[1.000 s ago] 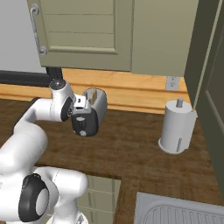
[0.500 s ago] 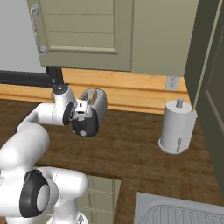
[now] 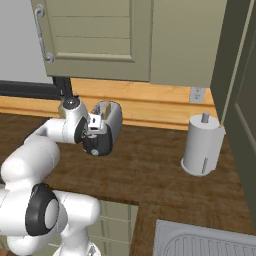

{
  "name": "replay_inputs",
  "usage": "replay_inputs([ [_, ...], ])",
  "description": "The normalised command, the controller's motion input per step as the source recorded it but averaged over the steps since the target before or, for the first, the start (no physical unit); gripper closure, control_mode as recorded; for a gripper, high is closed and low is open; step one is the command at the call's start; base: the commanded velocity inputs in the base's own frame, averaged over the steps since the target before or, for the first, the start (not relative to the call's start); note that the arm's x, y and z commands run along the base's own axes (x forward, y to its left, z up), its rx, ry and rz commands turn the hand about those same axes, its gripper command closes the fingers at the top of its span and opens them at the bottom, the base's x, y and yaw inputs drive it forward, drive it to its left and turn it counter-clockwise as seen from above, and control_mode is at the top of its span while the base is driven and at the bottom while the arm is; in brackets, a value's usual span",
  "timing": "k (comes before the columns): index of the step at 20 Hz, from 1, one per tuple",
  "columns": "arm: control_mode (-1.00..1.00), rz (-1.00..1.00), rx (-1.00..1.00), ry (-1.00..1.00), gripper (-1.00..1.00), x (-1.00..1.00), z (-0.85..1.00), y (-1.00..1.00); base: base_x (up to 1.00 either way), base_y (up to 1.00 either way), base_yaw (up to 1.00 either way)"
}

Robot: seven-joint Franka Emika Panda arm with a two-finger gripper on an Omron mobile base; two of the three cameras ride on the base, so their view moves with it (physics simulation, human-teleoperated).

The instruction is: Start the toaster. Once the lever pops up, take the bread to the plate on the dining counter.

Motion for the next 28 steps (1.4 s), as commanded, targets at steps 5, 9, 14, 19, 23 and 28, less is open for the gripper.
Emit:
replay_inputs([
  [5, -1.0, 0.0, 0.0, 0.0, 1.0, 0.17, 0.0, 0.0, 0.0, 0.0, 0.0],
  [9, -1.0, 0.0, 0.0, 0.0, 1.0, 0.11, -0.01, 0.0, 0.0, 0.0, 0.0],
  [14, -1.0, 0.0, 0.0, 0.0, 1.0, 0.0, -0.22, 0.0, 0.0, 0.0, 0.0],
  [19, -1.0, 0.0, 0.0, 0.0, 1.0, 0.01, -0.2, 0.0, 0.0, 0.0, 0.0],
  [23, -1.0, 0.0, 0.0, 0.0, 1.0, 0.07, -0.19, 0.0, 0.0, 0.0, 0.0],
  [28, -1.0, 0.0, 0.0, 0.0, 1.0, 0.04, -0.27, 0.0, 0.0, 0.0, 0.0],
])
